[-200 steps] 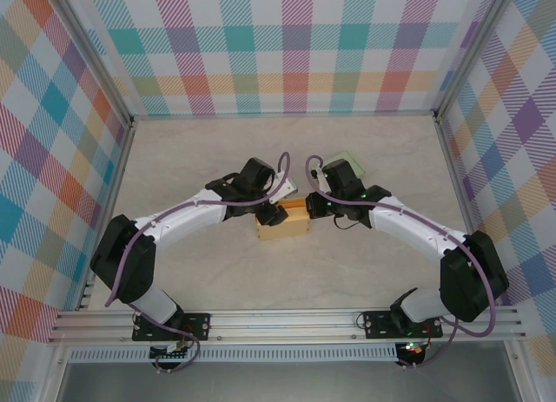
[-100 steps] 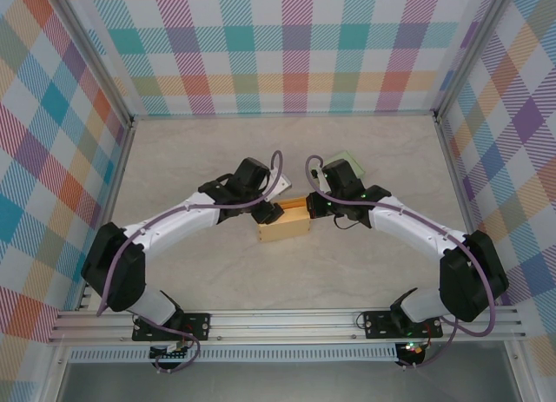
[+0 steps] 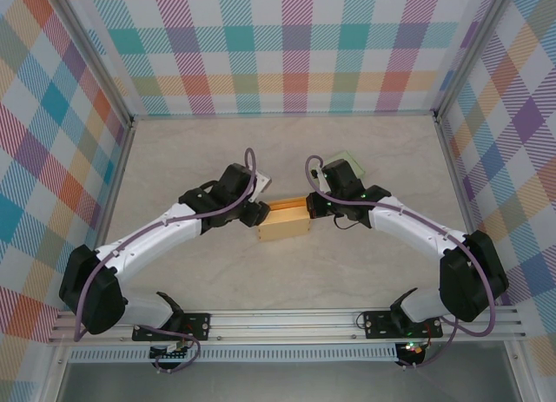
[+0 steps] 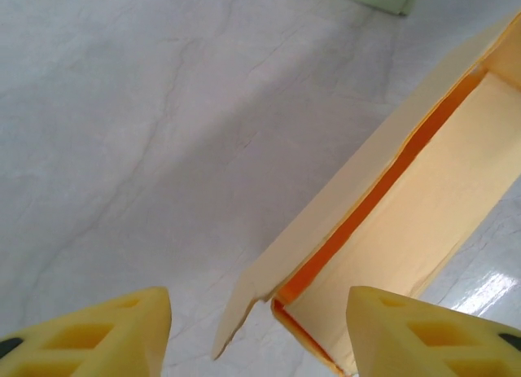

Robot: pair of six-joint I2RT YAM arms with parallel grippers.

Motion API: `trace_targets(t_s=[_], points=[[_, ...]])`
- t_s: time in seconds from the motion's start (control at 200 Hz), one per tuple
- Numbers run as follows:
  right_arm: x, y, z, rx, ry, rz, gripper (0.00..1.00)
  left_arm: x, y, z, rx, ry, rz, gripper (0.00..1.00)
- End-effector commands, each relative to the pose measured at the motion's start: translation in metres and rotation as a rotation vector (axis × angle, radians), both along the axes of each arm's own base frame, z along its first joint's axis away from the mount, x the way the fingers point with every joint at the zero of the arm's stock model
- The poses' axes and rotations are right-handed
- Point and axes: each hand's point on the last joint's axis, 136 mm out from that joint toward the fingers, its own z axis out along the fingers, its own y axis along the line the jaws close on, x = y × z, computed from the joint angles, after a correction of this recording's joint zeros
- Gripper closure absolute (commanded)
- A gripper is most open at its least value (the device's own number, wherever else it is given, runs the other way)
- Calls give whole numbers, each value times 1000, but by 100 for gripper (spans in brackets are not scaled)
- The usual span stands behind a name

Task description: Fold the paper box

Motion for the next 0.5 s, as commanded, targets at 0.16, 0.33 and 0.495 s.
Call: trace_targets(t_s=[0.16,0.33,0.495], points=[[-7,1,-9,-20,28,13,100,0,13,-5,-9,38,126,50],[-7,2,-10,-25,28,16,100,2,6,-8,-20,51,127,56],[-7,2,-11,-27,25,14,100,1,3,-11,-12,65,150,61]])
